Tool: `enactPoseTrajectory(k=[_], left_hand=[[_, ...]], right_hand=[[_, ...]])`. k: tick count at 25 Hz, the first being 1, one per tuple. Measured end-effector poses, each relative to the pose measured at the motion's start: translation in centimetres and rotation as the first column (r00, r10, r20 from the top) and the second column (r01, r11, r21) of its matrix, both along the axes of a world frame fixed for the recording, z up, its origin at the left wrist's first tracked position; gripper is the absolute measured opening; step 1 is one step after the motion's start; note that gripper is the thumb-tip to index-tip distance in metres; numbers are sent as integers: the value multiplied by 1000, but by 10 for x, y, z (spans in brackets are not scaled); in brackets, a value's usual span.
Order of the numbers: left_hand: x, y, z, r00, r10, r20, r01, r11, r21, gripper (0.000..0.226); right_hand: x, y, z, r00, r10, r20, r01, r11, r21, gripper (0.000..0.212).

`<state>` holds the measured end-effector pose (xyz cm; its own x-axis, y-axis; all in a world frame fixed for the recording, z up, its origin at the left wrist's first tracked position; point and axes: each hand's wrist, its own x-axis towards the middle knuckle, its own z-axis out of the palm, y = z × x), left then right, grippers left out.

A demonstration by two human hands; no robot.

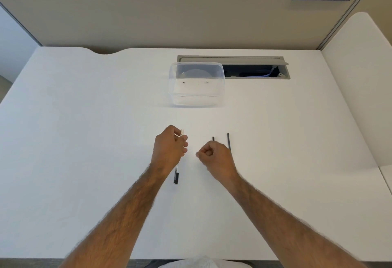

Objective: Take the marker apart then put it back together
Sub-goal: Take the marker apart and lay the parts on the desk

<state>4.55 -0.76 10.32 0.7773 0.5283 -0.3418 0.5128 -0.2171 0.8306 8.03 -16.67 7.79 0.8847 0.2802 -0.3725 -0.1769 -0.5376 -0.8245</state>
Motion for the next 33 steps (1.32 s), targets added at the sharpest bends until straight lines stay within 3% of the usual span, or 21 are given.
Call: enactPoseTrajectory(k=[5, 9, 11, 13, 15, 18, 21, 26, 30, 33], left_hand=[[5, -1, 6, 980, 196, 17, -173, 901, -397, 12], [5, 2, 8, 980, 191, 52, -138, 849, -511, 18], [3, 1, 8, 985, 163, 57, -128, 912, -390, 28], [-4, -1, 4, 990, 117, 74, -118, 993, -2, 39], [-14, -4, -2, 994, -63, 94, 21, 919, 394, 47], [-22, -14, -11, 911, -401, 96, 258, 735, 627, 37], [-18, -21, -16, 885, -459, 85, 293, 688, 664, 23], [-1, -10, -24, 900, -429, 81, 321, 776, 543, 12], [12, -8, -30, 904, -423, 64, 353, 823, 445, 13], [28, 8, -30, 901, -431, 41, 393, 854, 342, 16]], right_hand=[[-23, 6, 15, 979, 39, -202, 3, 979, 203, 19], [-21, 8, 16, 980, -74, -186, 120, 961, 249, 14], [-19, 3, 15, 979, -144, -145, 182, 935, 303, 15], [-16, -4, 13, 970, -215, -113, 241, 900, 364, 18], [-13, -11, 9, 962, -269, -54, 271, 901, 339, 17], [-9, -18, 6, 972, -194, 133, 165, 965, 203, 10], [-7, -16, 9, 968, -59, 245, 25, 990, 138, 15], [5, -10, 13, 985, -22, 173, -34, 949, 313, 32], [30, 1, 11, 956, 25, 294, -55, 994, 95, 6], [50, 14, 15, 928, 182, 326, -178, 983, -43, 5]])
